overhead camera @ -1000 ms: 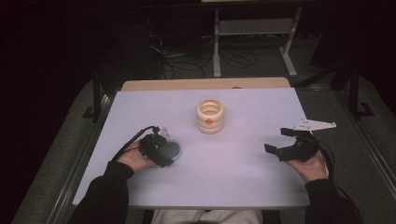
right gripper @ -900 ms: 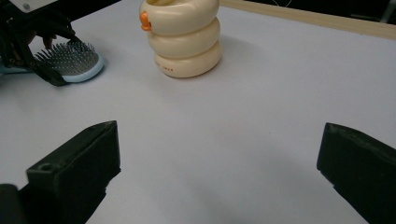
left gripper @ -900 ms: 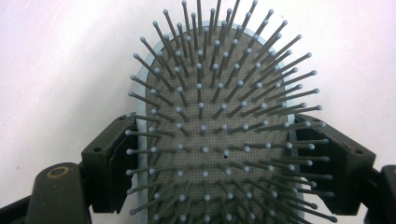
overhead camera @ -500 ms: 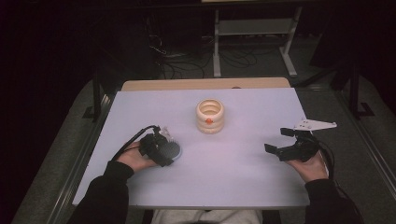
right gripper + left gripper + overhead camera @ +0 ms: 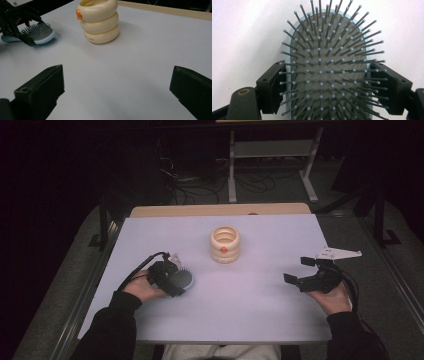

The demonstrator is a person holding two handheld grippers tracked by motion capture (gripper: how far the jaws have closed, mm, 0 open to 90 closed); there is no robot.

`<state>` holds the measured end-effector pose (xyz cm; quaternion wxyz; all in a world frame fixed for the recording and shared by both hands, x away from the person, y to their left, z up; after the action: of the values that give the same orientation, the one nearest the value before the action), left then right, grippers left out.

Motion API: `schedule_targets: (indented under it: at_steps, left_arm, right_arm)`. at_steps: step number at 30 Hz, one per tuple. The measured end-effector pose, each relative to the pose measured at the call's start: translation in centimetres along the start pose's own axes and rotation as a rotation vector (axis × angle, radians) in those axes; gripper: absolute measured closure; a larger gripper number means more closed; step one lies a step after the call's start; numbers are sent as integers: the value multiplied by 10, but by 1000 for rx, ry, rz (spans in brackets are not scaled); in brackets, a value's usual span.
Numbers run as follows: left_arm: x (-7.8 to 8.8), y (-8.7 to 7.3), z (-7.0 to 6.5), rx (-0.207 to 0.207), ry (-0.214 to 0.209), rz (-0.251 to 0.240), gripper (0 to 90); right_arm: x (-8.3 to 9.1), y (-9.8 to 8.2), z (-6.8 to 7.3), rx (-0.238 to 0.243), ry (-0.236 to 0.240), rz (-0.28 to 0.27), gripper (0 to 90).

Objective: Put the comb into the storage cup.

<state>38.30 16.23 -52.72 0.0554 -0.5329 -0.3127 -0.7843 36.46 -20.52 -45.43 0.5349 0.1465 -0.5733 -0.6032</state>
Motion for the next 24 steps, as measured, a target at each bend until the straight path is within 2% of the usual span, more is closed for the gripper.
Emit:
schedule_targets:
  at_steps: [24]
  left_arm:
    - [35,18,21,13,43,-86,198]
  right_arm:
    - [0,0,0,0,-3,-3,0]
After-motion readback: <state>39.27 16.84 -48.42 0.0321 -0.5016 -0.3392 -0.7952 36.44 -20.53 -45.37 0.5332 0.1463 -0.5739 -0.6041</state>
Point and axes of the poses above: each handheld gripper's, and its own axes: x roughly backward along the jaws, y roughly out of its top, z roughly to its left, the point moved 10 cm from there along -x, roughly forward along the jaws, and after that the axes turned 15 degrees about y, right-handed, at the moved point
